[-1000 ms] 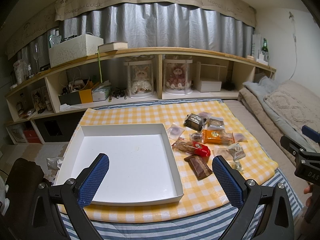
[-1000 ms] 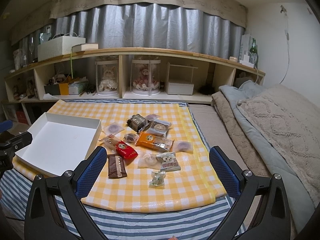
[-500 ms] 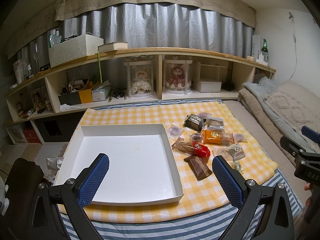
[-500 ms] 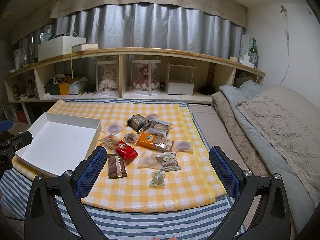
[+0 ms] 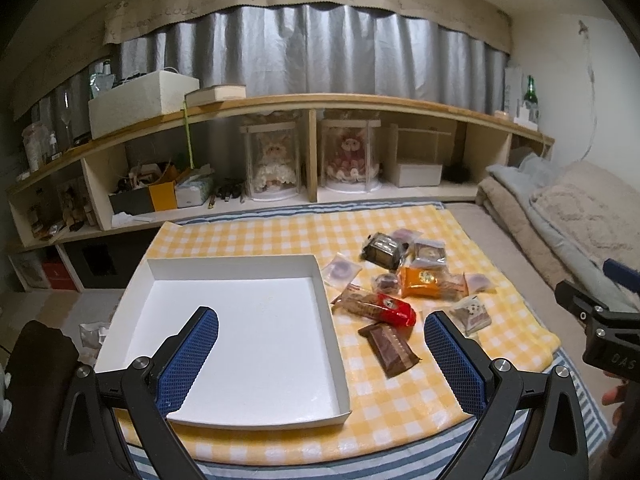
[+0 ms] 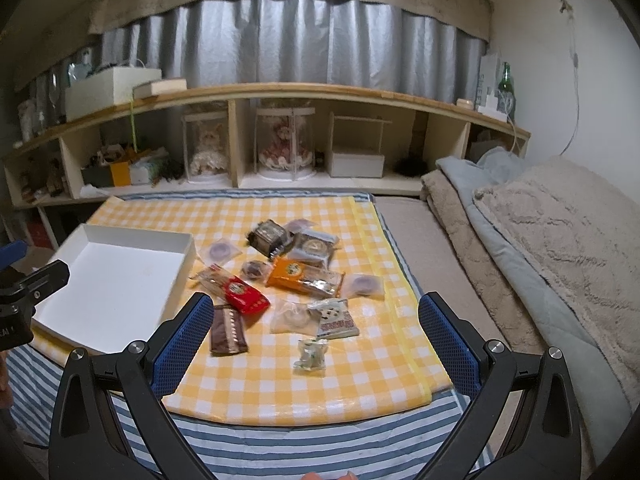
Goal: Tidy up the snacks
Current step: 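Grasp the brown chocolate packet with the left tool while the right tool grasps the green-leaf clear packet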
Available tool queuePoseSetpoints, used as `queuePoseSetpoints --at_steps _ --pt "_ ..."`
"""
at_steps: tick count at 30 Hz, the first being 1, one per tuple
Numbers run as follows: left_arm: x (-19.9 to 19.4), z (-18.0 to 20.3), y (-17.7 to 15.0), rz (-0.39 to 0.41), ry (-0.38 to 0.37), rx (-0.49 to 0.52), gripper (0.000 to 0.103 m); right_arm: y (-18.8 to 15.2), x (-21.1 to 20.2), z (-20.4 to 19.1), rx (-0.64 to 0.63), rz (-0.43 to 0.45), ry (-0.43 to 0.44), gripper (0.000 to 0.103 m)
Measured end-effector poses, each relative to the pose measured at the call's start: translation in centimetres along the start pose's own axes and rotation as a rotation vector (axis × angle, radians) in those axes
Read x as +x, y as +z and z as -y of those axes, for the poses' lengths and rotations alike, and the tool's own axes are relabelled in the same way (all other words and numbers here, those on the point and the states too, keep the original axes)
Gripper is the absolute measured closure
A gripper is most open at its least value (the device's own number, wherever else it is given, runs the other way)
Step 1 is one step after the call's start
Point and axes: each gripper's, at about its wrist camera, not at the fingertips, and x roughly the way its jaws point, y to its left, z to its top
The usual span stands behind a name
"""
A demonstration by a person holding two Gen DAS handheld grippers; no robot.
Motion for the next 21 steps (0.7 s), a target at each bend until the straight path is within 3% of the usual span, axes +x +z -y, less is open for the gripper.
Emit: queuePoseSetpoints --at_steps 6,12,21 --pt "3.4 2.0 1.3 -0.044 -0.019 -0.003 0.000 0.8 2.1 0.5 -0.021 -0.022 -0.019 0.000" --pt "7.6 4.2 2.7 -0.104 -0.032 0.001 0.000 1.9 5.0 2.5 0.062 -0.080 0.003 0.000" --pt "17.2 8.9 4.1 -0.347 -0.057 0.027 0.000 1.4 11.4 5.7 0.197 -0.275 0.093 0.000"
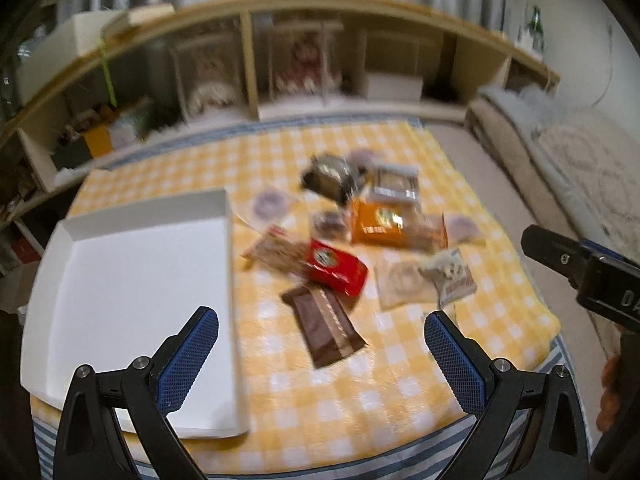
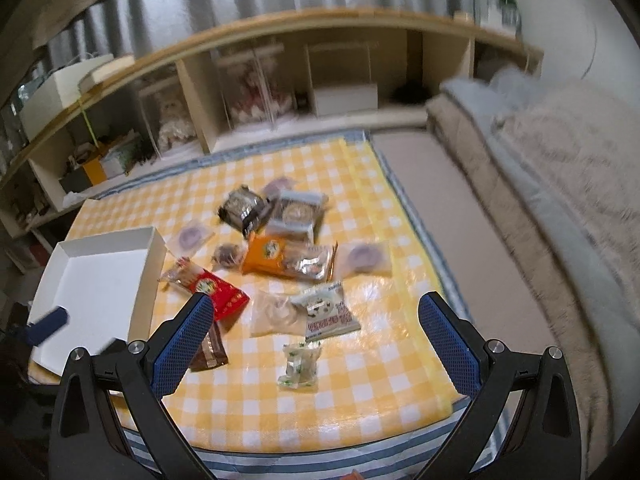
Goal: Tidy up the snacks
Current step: 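Grasp the brown chocolate packet with the left tool while the right tool grasps the green-leaf clear packet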
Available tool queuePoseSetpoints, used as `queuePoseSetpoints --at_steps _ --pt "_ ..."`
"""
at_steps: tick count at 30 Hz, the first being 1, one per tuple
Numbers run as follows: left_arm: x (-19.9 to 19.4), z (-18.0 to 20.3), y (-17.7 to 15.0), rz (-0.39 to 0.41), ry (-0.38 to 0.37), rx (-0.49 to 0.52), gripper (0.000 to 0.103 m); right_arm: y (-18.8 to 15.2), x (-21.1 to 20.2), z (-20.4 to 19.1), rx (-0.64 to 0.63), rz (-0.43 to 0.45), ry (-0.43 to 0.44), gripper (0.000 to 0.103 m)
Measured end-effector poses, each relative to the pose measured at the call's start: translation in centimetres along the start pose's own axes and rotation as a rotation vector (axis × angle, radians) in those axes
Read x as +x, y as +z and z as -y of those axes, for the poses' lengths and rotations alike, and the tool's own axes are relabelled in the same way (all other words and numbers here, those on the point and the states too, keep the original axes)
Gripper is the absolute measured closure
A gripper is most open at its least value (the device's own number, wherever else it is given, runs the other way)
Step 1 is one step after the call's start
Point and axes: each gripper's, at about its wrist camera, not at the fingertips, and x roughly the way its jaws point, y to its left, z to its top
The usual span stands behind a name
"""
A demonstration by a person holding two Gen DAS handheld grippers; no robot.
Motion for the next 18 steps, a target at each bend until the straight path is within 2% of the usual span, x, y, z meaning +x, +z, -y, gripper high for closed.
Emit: queuePoseSetpoints --at_steps 5,9,10,15,18 --pt "5.4 2.5 2.8 -0.147 0.026 0.013 0.000 -0.8 3.0 2.6 0.155 -0.126 0.076 0.002" --pt "9.5 3.9 4.8 -0.271 0.018 -0.028 0.000 -1.3 4.0 3.5 0.201 -0.167 0.093 0.007" --pt "10.0 4.2 4.8 -0.279 0.021 -0.035 0.000 -1.3 4.2 3.8 0.212 -0.175 0.100 0.008" --pt "14.5 4.6 5.1 -0.374 0.063 -0.089 0.000 -1.9 5.5 4.9 0.279 -0.235 0.158 0.025" --pt "16.5 3.9 4.9 -0.405 0.095 -0.129 0.000 -2.3 6.7 5.4 0.310 -0.287 0.190 0.033"
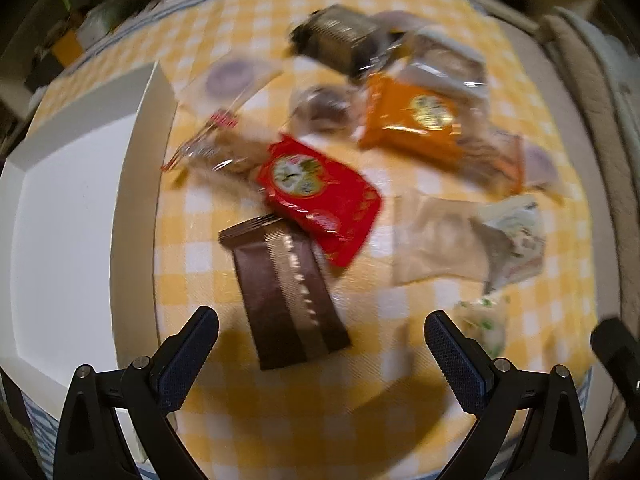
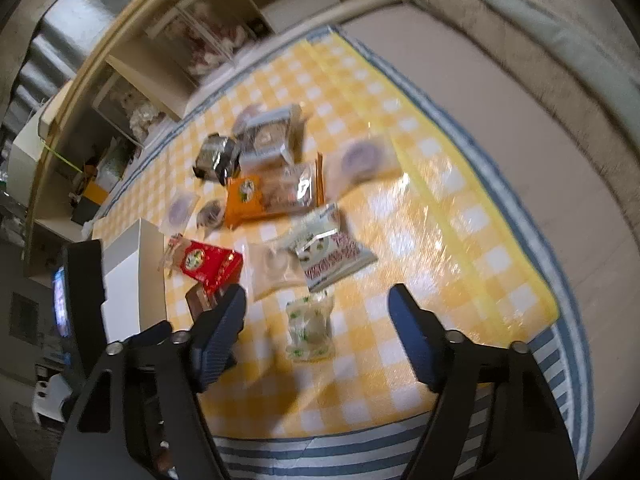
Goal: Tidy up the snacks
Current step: 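Grasp the brown chocolate packet with the left tool while the right tool grasps the green-leaf clear packet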
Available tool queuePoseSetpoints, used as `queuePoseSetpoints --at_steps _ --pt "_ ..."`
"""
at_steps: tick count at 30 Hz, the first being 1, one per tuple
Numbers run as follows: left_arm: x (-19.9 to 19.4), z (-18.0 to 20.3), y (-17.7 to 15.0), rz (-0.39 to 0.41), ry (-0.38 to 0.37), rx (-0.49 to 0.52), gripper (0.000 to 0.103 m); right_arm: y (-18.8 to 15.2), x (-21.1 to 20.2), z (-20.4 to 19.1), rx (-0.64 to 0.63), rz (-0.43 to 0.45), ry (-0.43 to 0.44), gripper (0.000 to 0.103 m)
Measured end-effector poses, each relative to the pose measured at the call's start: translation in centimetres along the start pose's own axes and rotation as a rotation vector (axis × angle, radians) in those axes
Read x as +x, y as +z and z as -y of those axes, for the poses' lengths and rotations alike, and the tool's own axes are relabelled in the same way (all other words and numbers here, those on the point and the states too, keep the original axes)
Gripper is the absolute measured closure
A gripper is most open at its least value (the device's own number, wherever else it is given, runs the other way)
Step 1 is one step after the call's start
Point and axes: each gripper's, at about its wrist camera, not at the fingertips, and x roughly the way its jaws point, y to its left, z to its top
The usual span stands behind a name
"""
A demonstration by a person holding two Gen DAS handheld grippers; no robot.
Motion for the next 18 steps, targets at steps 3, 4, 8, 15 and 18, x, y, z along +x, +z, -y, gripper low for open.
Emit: queuePoseSetpoints --at_steps 3,4,8,15,18 --pt "1.5 -0.5 0.6 -0.021 0.015 -0.018 0.000 -0.1 1.2 0.5 0.020 -0.056 0.028 0.039" --pt "1.8 -0.7 0.8 -0.029 0.019 -0.020 0.000 -0.2 1.7 0.4 0.016 -0.080 0.032 0.040" --pt "3.4 -1.2 1.6 -0.041 0.039 -0.016 0.000 -0.5 3.7 -0.2 -0.011 -0.150 0.038 0.047" --pt "5.9 -1.1 2.4 -0.045 0.095 0.074 0.000 -1.3 7.4 -1.3 -0.084 -0.253 -0.017 0.062" --pt "6.8 -0.9 2.4 -0.053 0.112 0.093 0.000 -1.6 8.1 -1.9 -0.117 -0.273 -0.041 0.073"
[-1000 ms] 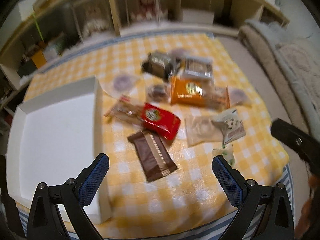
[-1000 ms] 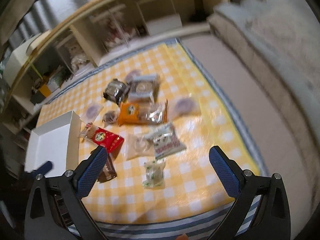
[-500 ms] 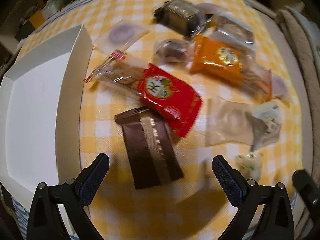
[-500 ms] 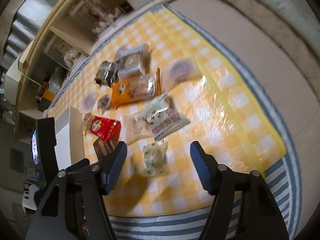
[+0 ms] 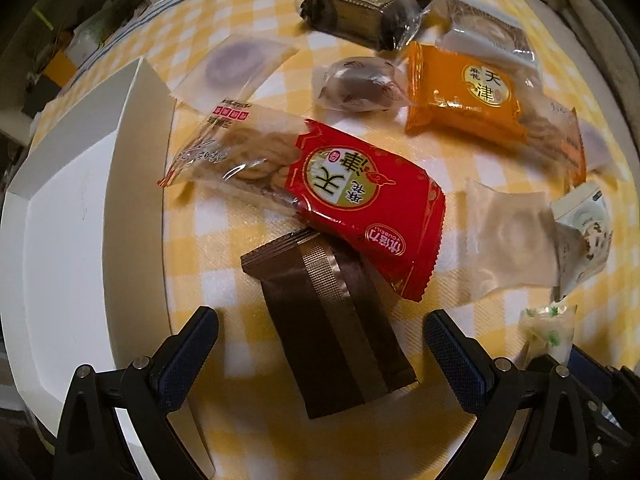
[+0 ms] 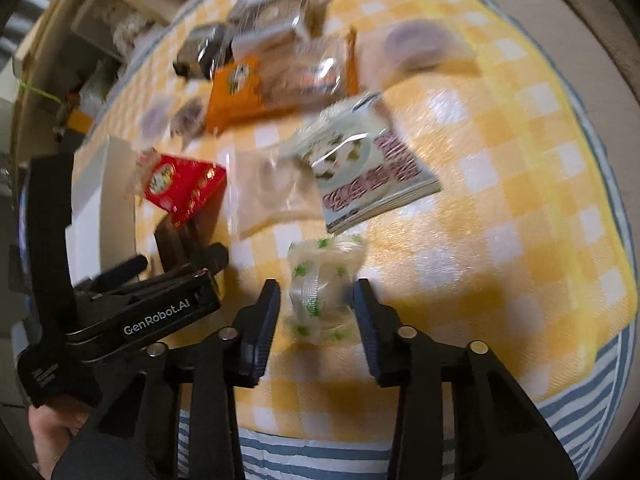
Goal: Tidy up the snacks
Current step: 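Grasp the brown chocolate packet with the left tool while the right tool grasps the green-leaf clear packet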
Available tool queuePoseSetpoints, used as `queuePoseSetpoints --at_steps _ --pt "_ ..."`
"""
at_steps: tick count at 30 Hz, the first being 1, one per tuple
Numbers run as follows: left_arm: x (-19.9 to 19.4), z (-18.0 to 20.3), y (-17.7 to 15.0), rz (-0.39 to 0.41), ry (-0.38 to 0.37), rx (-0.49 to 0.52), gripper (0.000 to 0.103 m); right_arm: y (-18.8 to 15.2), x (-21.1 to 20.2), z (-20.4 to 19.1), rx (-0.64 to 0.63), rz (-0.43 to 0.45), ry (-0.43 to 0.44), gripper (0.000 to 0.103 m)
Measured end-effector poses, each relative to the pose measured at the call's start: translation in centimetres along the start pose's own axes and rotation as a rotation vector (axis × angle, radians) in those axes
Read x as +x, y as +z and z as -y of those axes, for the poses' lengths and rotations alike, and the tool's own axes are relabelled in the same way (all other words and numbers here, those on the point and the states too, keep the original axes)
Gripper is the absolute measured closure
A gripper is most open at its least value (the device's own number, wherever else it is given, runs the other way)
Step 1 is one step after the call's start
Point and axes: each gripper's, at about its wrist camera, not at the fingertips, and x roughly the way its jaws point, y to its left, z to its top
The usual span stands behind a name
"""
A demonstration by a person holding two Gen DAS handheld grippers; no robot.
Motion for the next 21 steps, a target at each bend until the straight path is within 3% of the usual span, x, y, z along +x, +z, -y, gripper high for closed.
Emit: queuePoseSetpoints --at_steps 5,8,15,21 --pt "0.4 0.6 0.0 0.003 0.029 0.030 0.001 -0.3 -0.6 0.0 0.005 0.003 -0.033 0.076" --pt "0.4 1.3 -0.6 0.038 0.008 0.090 0.013 -0.1 -1.3 1.0 0.031 0.020 -0.038 0.076" --pt "-0.4 1.2 -2.6 0.056 -0.140 0.172 0.051 0.0 -3.3 2.9 0.096 0.058 0.013 0.076" --pt "-1.8 2.3 -4.7 0.072 -0.188 0.320 0.054 0.3 -3.4 2.8 0.109 0.067 0.032 0.076"
